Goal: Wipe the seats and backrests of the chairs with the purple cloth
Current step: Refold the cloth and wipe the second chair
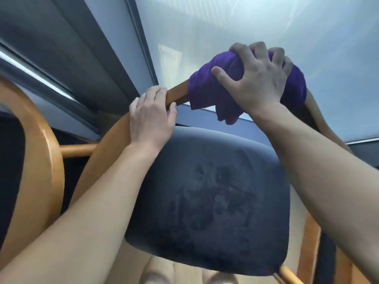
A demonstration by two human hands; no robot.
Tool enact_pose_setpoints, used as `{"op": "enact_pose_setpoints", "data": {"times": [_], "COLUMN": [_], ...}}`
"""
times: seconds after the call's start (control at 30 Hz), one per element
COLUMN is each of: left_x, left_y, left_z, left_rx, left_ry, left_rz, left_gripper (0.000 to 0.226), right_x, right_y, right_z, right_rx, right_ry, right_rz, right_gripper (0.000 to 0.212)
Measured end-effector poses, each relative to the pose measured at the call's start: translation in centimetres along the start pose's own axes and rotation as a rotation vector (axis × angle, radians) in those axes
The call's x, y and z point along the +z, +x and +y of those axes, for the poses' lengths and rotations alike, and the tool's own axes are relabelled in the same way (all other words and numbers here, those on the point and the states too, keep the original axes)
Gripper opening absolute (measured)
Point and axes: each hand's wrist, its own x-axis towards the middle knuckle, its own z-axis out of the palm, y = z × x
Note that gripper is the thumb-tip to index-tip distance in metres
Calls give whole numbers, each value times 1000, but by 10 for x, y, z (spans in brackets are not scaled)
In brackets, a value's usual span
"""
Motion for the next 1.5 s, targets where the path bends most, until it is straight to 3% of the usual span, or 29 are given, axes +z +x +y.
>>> {"op": "enact_pose_setpoints", "data": {"times": [0.23,0.43,0.6,0.77,0.93,1.2,1.4,1.5], "left_x": [-13,-15,-13,-14,-13,-18,-24,-24], "left_y": [-16,-21,-22,-23,-24,-17,-16,-14], "left_z": [-48,-58,-62,-58,-55,-57,-44,-29], "left_rx": [-70,-35,-31,-43,-44,-52,-105,-125], "left_ry": [-2,-10,12,12,23,-29,88,24], "left_rz": [-8,-44,-40,-31,-35,-89,-112,-88], "left_gripper": [55,56,60,60,58,42,47,55], "right_x": [24,59,51,25,27,59,46,31], "right_y": [-11,-41,-28,0,-10,-40,-33,-21], "right_z": [-60,-126,-99,-59,-72,-131,-105,-82], "right_rx": [-141,-248,-297,-129,-75,-195,-299,-262], "right_ry": [-108,-47,-59,-90,-95,-7,-28,-55], "right_rz": [-42,-73,-38,24,-5,-72,-99,-72], "right_gripper": [61,56,57,54,51,48,53,53]}}
